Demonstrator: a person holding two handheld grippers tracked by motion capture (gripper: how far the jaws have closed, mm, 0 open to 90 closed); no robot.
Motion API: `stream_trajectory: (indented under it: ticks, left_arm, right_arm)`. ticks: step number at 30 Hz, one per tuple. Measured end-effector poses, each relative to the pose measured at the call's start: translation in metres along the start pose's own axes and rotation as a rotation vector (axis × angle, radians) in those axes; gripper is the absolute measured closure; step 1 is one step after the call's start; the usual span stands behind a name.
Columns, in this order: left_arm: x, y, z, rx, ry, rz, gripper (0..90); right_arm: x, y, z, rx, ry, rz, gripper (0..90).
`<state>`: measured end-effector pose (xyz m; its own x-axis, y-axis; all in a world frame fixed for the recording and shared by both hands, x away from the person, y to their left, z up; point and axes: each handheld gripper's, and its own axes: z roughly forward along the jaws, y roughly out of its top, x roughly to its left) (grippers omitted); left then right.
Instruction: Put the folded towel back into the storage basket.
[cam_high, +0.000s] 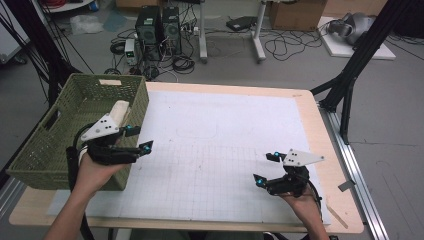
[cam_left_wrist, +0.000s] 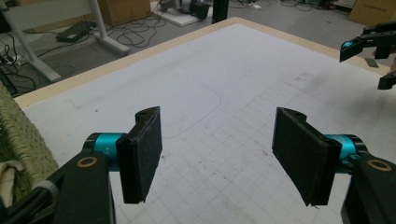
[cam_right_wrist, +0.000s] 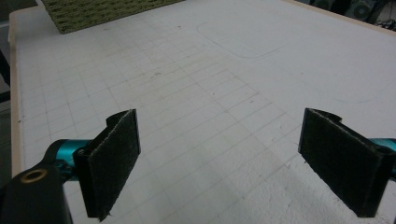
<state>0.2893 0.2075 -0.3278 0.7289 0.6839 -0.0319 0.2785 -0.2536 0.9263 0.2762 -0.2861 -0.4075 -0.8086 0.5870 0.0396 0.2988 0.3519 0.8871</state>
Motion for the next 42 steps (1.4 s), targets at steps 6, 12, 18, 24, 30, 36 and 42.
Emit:
stream_trajectory:
  ticks: [6, 12, 18, 24, 30, 36, 42]
  left_arm:
    - [-0.01, -0.001, 0.007, -0.015, -0.011, 0.005, 33.5]
    - [-0.02, -0.003, 0.014, -0.02, -0.017, 0.015, 33.3]
    - [-0.027, -0.005, 0.022, -0.022, -0.027, 0.016, 32.6]
    - [-0.031, -0.01, 0.027, -0.029, -0.022, 0.014, 32.5]
    - [-0.035, -0.016, 0.033, -0.027, -0.022, 0.009, 32.4]
    - [-0.042, -0.022, 0.041, -0.031, -0.032, 0.01, 32.4]
    - [-0.048, -0.028, 0.051, -0.033, -0.038, 0.008, 32.4]
  right_arm:
    - [0.0, 0.0, 0.0, -0.002, 0.0, 0.0, 12.1]
    - [0.001, 0.0, 0.001, -0.001, -0.002, -0.003, 12.1]
    - [0.001, 0.0, 0.0, 0.0, -0.005, -0.004, 12.1]
    - [0.001, 0.0, 0.0, -0.006, -0.003, 0.001, 12.1]
    - [0.002, 0.0, 0.0, -0.002, -0.005, -0.003, 12.1]
    - [0.002, 0.0, 0.001, -0.002, -0.006, -0.004, 12.1]
    - [0.002, 0.001, 0.001, 0.0, -0.007, -0.005, 12.1]
